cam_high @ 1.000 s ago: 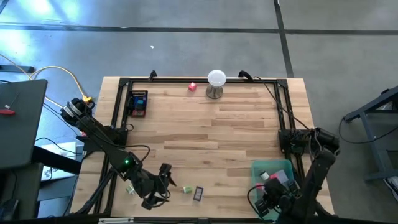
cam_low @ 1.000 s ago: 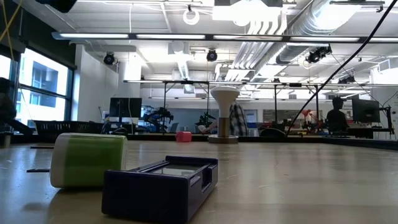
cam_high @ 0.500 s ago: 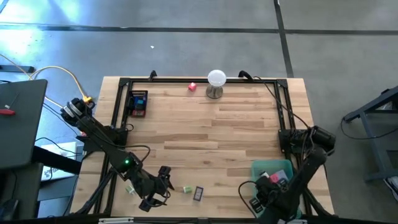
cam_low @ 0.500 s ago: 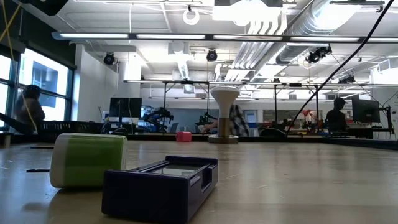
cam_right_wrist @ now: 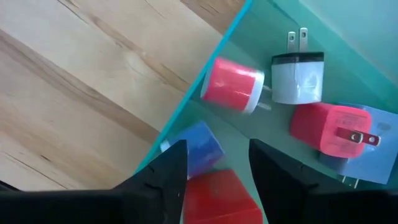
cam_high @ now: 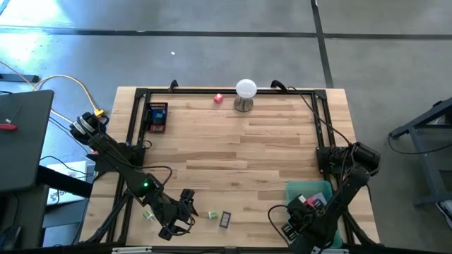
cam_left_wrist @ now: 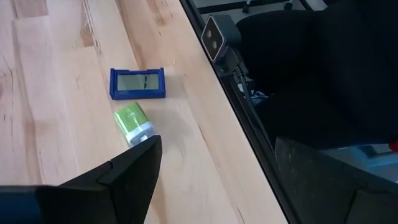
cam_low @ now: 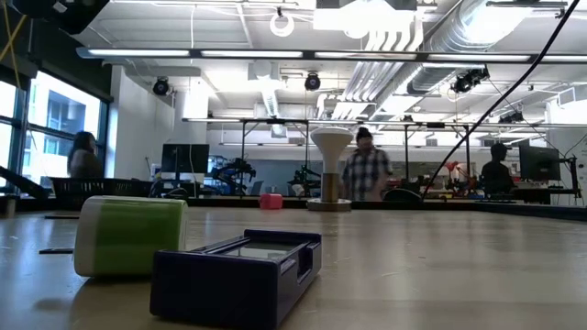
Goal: Pick & Place Office items
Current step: Put the blue charger adapter into the green bin, then put the right green charger adapter into the green bin
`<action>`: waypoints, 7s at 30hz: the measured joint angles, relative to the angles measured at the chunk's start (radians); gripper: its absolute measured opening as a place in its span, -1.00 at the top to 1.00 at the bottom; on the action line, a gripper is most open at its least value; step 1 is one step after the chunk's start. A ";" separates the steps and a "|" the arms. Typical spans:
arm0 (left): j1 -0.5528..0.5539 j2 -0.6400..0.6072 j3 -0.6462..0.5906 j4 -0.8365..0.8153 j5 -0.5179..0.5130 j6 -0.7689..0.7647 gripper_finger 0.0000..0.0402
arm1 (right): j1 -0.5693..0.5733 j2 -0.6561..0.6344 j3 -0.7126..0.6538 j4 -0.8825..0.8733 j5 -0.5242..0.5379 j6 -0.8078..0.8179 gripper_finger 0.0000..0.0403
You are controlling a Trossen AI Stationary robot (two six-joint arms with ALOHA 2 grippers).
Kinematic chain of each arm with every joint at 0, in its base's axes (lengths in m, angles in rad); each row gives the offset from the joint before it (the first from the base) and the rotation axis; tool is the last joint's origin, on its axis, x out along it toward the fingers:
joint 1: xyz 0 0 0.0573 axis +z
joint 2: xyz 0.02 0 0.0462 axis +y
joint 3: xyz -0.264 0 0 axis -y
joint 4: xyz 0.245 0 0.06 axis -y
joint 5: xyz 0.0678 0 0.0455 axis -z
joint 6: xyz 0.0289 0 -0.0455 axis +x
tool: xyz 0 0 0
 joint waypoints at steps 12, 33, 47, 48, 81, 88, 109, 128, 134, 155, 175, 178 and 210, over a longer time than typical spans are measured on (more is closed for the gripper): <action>0.012 0.007 0.000 0.006 -0.001 0.000 -0.52 | 0.000 -0.008 0.001 -0.081 -0.015 -0.001 0.20; 0.020 0.191 0.001 0.096 -0.182 -0.101 -0.52 | 0.023 -0.014 0.069 -0.189 0.263 0.053 0.20; 0.083 0.310 0.001 0.129 -0.277 -0.131 -0.52 | 0.035 -0.014 0.216 -0.243 0.520 -0.013 0.20; 0.084 0.313 0.001 0.130 -0.265 -0.133 -0.52 | 0.033 -0.014 0.216 -0.242 0.523 -0.016 0.20; 0.140 0.376 0.000 0.328 -0.238 0.013 -0.52 | 0.031 -0.013 0.216 -0.220 0.525 -0.033 0.20; 0.142 0.376 0.001 0.331 -0.236 -0.005 -0.52 | 0.031 -0.013 0.216 -0.220 0.525 -0.034 0.20; 0.165 0.406 0.001 0.356 -0.183 -0.056 -0.23 | 0.031 -0.013 0.216 -0.217 0.525 -0.034 0.20; 0.163 0.403 0.001 0.355 -0.176 -0.045 0.28 | 0.031 -0.013 0.216 -0.185 0.565 -0.034 0.20; 0.154 0.327 0.000 0.354 -0.174 0.004 0.28 | 0.023 -0.012 0.216 -0.072 0.659 -0.101 0.20; -0.036 0.146 0.000 0.658 -0.608 0.644 0.28 | -0.182 -0.012 0.216 0.630 0.753 -0.912 0.20; -0.037 0.146 0.000 0.631 -0.608 0.640 0.28 | -0.237 -0.012 0.216 0.794 0.661 -1.150 -0.35; -0.038 0.146 0.000 0.631 -0.613 0.641 0.28 | -0.239 -0.012 0.216 0.804 0.633 -1.124 -0.62; -0.027 0.147 0.000 0.590 -0.721 0.669 0.25 | -0.415 0.034 0.216 0.963 0.345 -1.107 -0.60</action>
